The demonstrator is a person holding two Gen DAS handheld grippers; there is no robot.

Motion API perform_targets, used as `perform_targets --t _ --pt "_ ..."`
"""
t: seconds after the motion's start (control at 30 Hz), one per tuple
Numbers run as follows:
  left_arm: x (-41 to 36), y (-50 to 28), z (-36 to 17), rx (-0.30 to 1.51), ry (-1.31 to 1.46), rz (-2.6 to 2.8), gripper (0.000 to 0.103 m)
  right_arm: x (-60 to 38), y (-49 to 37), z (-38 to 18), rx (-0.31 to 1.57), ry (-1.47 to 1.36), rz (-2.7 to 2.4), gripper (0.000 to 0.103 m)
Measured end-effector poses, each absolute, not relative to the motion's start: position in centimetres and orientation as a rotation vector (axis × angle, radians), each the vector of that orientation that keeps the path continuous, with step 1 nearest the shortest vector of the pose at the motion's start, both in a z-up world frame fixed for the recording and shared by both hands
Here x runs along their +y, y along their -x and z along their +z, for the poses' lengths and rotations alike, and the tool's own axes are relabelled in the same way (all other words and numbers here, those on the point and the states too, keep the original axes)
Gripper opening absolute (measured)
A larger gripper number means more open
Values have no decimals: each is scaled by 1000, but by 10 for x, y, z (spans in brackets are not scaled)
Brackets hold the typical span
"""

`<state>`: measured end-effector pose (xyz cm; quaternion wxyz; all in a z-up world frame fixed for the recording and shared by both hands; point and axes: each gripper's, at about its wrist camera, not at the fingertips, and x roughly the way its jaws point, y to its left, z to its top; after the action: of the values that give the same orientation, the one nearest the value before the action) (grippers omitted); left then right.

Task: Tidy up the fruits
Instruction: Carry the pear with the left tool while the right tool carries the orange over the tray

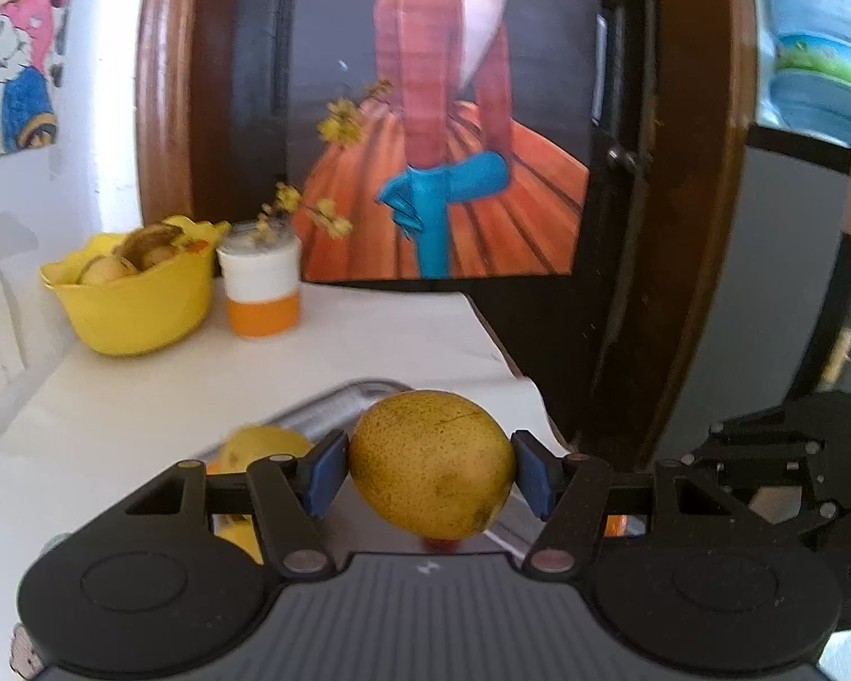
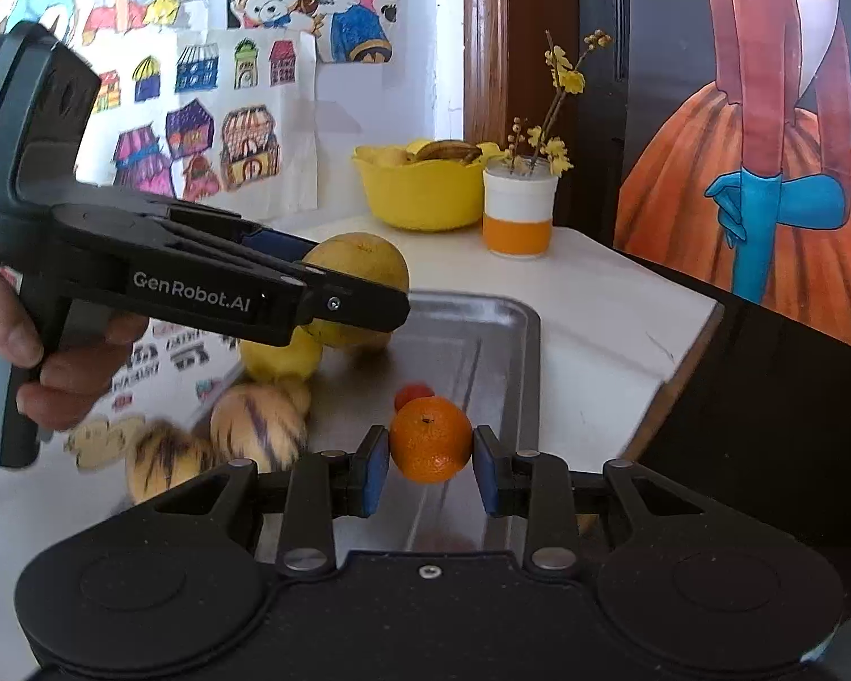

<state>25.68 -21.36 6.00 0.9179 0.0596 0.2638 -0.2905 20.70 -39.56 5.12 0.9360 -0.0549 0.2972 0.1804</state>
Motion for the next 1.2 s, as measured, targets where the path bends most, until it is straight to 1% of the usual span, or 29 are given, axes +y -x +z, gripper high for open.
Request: perform_targets --t 0.13,0.53,0.87,1.2 --pt "-221 -248 54 561 -165 -643 66 -396 -192 45 606 145 345 34" --pt "-238 -229 38 602 -268 -706 66 -401 -176 33 608 109 301 34" --pt "-237 -232 33 642 -278 -694 66 -393 -167 28 575 150 271 34" --pt "-236 -236 28 684 -284 -668 67 -391 -164 25 573 130 260 35"
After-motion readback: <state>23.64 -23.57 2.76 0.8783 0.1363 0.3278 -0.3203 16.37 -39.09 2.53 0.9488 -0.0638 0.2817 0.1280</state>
